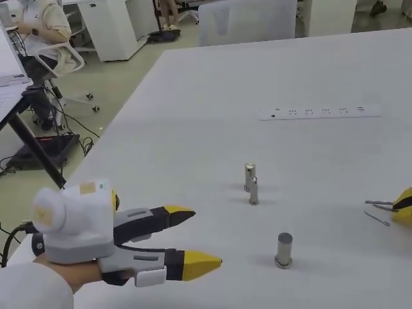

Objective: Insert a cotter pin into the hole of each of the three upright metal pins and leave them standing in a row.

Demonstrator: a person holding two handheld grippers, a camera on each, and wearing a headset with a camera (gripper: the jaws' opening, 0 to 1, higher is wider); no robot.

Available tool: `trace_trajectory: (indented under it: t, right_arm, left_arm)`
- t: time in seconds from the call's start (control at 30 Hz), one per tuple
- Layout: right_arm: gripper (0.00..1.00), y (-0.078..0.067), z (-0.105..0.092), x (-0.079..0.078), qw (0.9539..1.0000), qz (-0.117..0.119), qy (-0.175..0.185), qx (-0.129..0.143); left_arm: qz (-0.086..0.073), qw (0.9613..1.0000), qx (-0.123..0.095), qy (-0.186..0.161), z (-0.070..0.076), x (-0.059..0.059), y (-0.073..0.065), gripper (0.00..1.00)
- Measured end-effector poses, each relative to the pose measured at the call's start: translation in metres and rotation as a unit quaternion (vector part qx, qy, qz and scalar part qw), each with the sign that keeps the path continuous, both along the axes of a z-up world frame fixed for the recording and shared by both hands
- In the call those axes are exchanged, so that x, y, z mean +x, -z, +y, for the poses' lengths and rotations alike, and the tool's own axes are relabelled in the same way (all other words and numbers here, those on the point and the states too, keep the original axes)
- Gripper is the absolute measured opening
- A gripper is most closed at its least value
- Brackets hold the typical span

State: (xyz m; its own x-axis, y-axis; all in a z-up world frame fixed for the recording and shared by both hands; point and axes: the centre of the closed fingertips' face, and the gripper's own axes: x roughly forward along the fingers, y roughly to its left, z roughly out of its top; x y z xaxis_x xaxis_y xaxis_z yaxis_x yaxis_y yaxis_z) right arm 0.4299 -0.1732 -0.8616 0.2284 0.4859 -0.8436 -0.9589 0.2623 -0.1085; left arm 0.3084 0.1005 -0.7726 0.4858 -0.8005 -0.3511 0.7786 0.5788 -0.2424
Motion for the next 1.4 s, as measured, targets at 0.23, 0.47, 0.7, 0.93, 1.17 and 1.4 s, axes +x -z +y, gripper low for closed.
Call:
trace_trajectory:
  t: [0.23,0.47,0.7,0.93,1.17,1.4]
  right_arm:
    - [0.14,0.0,-0.004,0.0,0.9999,-0.002,-0.005,-0.012]
    - [0.11,0.001,-0.002,-0.001,0.9996,-0.001,-0.019,-0.018]
    - [0.05,0.001,0.0,-0.002,0.9991,-0.006,-0.029,-0.029]
    - [0.03,-0.005,-0.001,-0.001,0.9994,-0.011,-0.025,-0.023]
    - [0.02,-0.011,0.001,-0.007,0.9995,-0.007,-0.025,-0.019]
    - [0.02,-0.026,0.008,-0.015,0.9994,-0.01,-0.029,-0.015]
  left_arm:
    - [-0.002,1.0,0.0,0.002,-0.001,0.0,-0.001,0.63]
    - [-0.002,1.0,0.002,0.003,0.0,-0.001,-0.001,0.63]
    - [-0.003,1.0,0.002,0.005,-0.001,-0.002,-0.002,0.63]
    - [-0.004,0.9999,0.003,0.011,-0.004,-0.003,-0.002,0.62]
    - [-0.01,0.9998,0.002,0.017,-0.01,-0.004,-0.007,0.61]
    - [-0.024,0.9992,0.008,0.032,-0.02,-0.007,-0.013,0.6]
